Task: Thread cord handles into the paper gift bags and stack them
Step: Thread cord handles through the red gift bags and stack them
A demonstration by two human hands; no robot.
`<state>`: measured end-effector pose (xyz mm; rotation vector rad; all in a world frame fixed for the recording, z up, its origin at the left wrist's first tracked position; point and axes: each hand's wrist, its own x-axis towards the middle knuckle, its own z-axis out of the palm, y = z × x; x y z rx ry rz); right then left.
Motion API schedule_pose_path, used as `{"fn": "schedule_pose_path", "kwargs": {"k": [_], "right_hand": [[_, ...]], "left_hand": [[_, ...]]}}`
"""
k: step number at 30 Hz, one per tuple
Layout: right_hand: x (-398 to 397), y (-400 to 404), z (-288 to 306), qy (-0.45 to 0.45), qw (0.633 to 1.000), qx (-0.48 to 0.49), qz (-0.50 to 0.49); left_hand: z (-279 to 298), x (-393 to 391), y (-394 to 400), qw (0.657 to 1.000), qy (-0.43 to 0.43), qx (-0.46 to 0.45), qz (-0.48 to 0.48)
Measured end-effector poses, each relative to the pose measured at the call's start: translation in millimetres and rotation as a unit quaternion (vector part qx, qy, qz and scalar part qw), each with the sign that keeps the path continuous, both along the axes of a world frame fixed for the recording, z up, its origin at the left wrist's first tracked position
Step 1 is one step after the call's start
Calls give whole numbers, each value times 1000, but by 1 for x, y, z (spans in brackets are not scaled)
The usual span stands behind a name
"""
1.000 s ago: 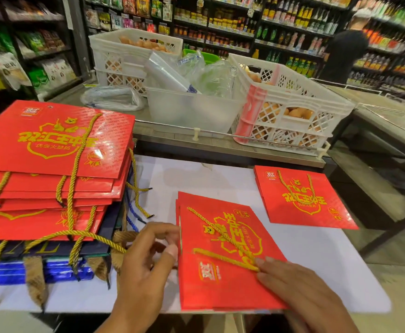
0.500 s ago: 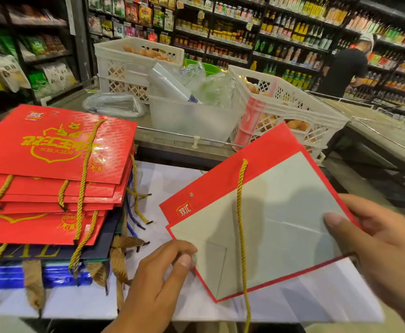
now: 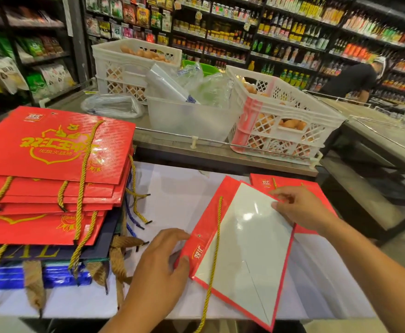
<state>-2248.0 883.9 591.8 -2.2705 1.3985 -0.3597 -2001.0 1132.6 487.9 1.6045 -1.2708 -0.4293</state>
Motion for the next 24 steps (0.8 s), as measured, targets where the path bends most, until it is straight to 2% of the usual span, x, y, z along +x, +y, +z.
{"fn": "schedule_pose_path", "kwargs": {"k": [5, 7, 8, 10, 12, 13, 14, 16, 17, 18, 19, 22, 24], "right_hand": [[28, 2, -43, 104, 985, -131, 44], [36, 31, -42, 67, 975, -169, 124], [42, 54, -34, 28, 971, -153, 184], [46, 107, -15, 5, 947, -46, 316], [59, 146, -25, 69, 918, 71, 383], [62, 160, -35, 130, 908, 130, 377], [62, 164, -53, 150, 901, 155, 377], [46, 167, -68, 144, 905, 147, 372], [44, 179, -67, 109, 906, 213, 349], [46, 183, -66, 82, 912, 215, 341], [38, 186, -70, 57, 927, 184, 321], [37, 197, -59, -8, 942, 152, 299], [35, 195, -65, -72, 945, 151, 280]], "left_hand": [[-5, -1, -3, 998, -30, 53, -11], [0, -1, -1, 998, -15, 56, -10], [1, -1, -1, 998, -12, 53, -13], [3, -1, 0, 998, -17, 51, -17], [2, 0, 0, 998, -27, 49, -14], [1, -1, -1, 998, -31, 50, -12], [1, -1, 0, 998, -31, 52, -11], [1, -1, 0, 998, -20, 57, -12], [1, -1, 0, 998, -13, 59, -16], [2, -1, 0, 998, -7, 64, -20], [3, 0, 1, 997, -6, 69, -24], [7, 1, 1, 995, 10, 91, -40], [11, 3, 3, 992, 52, 102, -49]]}}
